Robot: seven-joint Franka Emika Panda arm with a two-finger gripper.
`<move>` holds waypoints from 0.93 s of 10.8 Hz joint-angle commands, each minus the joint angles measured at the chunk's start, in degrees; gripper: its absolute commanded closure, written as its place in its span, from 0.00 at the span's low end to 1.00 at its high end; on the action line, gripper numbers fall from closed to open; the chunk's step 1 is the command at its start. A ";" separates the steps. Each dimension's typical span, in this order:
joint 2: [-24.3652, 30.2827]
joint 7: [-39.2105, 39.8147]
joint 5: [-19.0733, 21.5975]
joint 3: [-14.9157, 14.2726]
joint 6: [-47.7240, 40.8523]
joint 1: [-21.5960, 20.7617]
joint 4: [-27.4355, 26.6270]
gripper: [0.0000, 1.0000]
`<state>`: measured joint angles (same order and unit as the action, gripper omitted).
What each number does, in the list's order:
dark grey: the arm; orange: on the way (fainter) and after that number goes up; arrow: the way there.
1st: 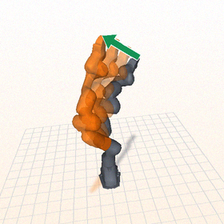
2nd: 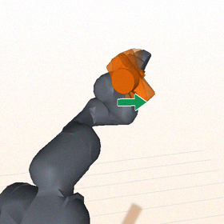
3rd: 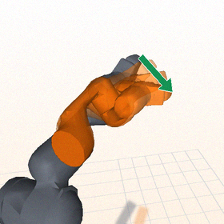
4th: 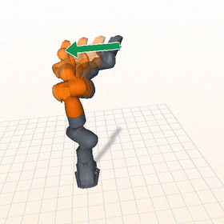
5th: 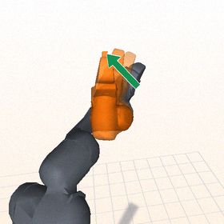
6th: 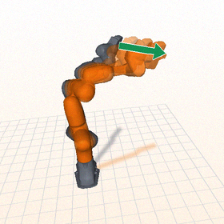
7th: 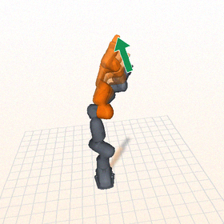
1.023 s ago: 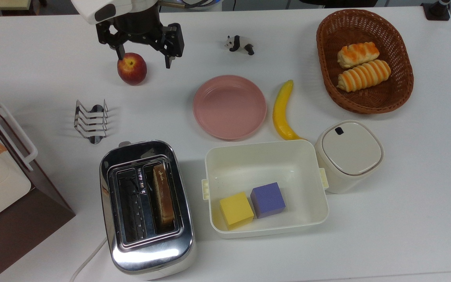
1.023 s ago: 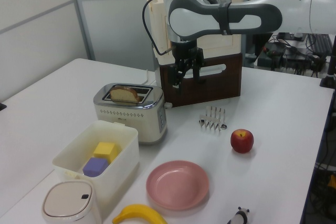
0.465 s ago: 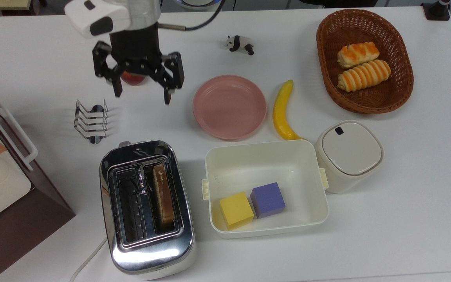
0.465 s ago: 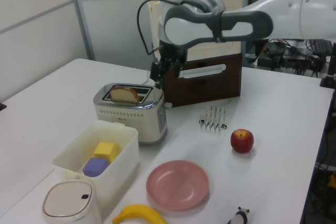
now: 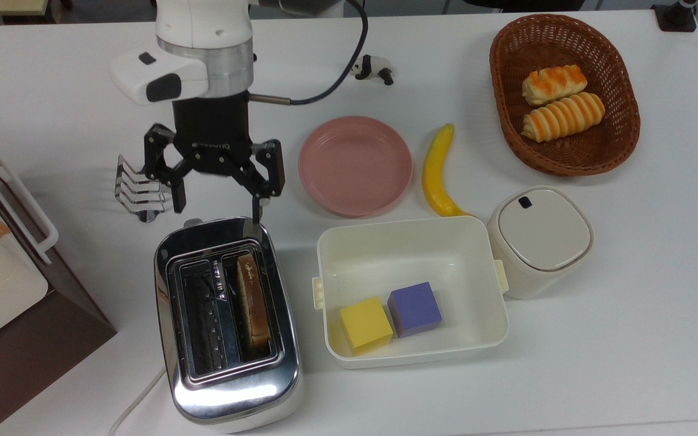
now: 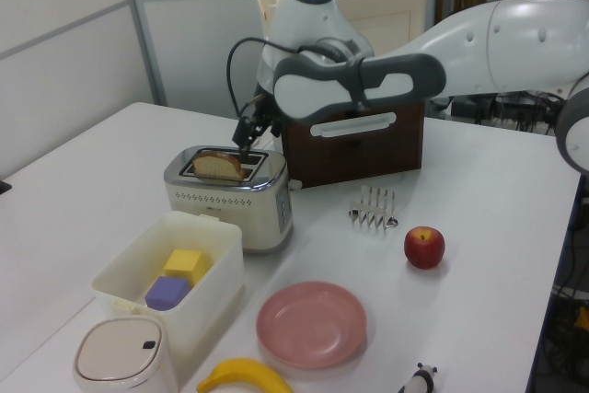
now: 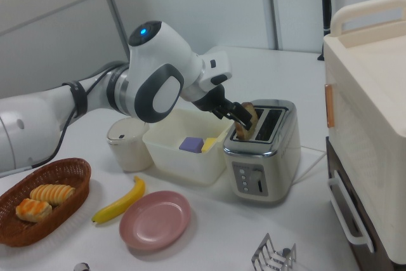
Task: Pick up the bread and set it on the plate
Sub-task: 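Move the open gripper over the toaster and lower onto the toast slice, then close the gripper on the toast and lift it out of the slot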
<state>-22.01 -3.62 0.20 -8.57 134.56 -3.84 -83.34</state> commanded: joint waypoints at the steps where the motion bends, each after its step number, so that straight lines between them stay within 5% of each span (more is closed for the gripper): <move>1: -3.29 0.63 0.50 1.63 3.95 -0.02 3.25 0.00; 6: -8.05 -0.76 -2.57 2.33 7.02 -1.34 6.26 0.07; 8: -9.19 -3.39 -5.98 2.33 8.95 -1.43 6.43 0.28; 10: -10.33 -4.11 -7.32 2.25 10.80 -1.26 7.04 0.63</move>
<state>-30.90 -5.59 -4.92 -5.91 143.21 -4.79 -77.74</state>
